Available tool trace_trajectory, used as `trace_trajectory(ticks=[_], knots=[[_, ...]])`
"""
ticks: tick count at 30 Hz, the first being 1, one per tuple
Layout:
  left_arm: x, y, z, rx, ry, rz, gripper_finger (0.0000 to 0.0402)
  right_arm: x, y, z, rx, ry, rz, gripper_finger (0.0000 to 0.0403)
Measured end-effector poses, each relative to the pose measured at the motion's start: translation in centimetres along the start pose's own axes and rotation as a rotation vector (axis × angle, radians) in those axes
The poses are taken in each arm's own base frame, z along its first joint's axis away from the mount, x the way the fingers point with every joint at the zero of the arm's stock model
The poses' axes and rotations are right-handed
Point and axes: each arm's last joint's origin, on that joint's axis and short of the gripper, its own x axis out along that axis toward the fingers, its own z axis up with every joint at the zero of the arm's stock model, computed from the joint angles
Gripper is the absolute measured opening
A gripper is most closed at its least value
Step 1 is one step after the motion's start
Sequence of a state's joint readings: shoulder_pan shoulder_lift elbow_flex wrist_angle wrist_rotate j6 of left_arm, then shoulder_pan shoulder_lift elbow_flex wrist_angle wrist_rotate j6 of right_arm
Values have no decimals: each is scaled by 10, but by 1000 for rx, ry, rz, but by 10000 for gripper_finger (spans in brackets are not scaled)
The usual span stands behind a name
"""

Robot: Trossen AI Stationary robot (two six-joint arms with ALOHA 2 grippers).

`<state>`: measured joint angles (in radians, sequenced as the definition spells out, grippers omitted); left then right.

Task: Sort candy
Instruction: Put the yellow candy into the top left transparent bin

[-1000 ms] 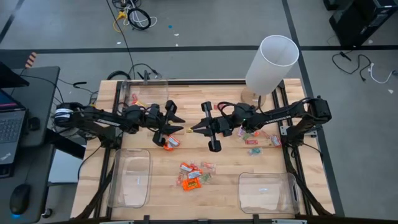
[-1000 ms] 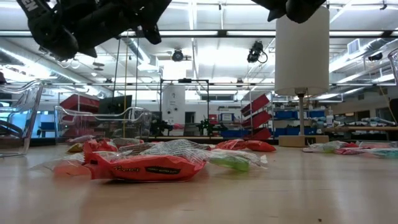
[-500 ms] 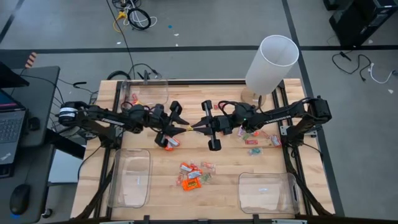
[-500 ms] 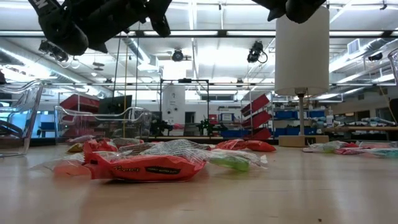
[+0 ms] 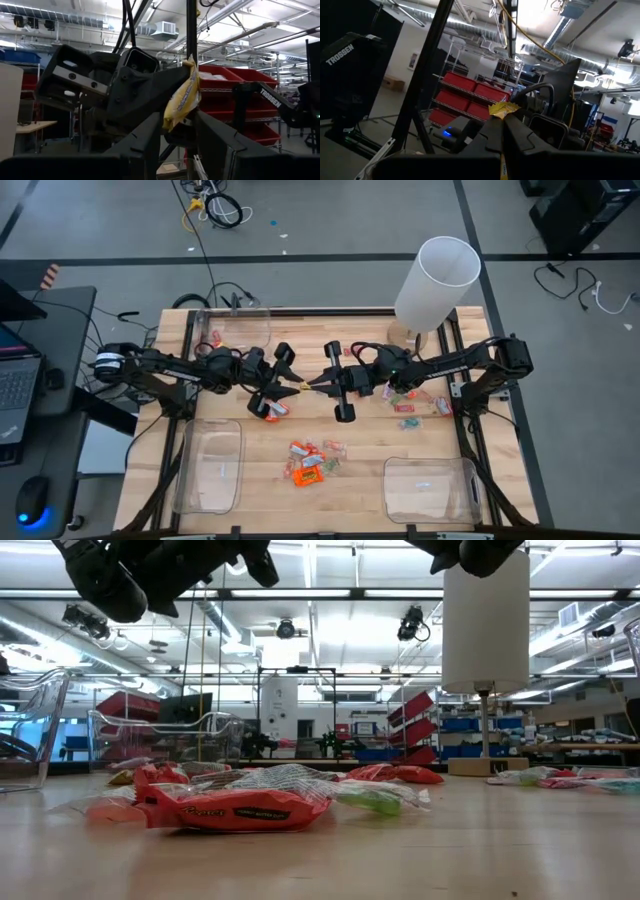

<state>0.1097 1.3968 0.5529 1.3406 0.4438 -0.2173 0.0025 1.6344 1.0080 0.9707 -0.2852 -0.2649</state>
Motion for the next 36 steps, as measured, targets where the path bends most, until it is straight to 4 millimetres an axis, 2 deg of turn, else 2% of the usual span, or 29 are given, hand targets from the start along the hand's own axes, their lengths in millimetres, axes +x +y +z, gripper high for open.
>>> trace_trajectory(ticks=[36], knots=[[0,0,0,11,-1,-1,127,0,-1,0,-34,11,-32,0]])
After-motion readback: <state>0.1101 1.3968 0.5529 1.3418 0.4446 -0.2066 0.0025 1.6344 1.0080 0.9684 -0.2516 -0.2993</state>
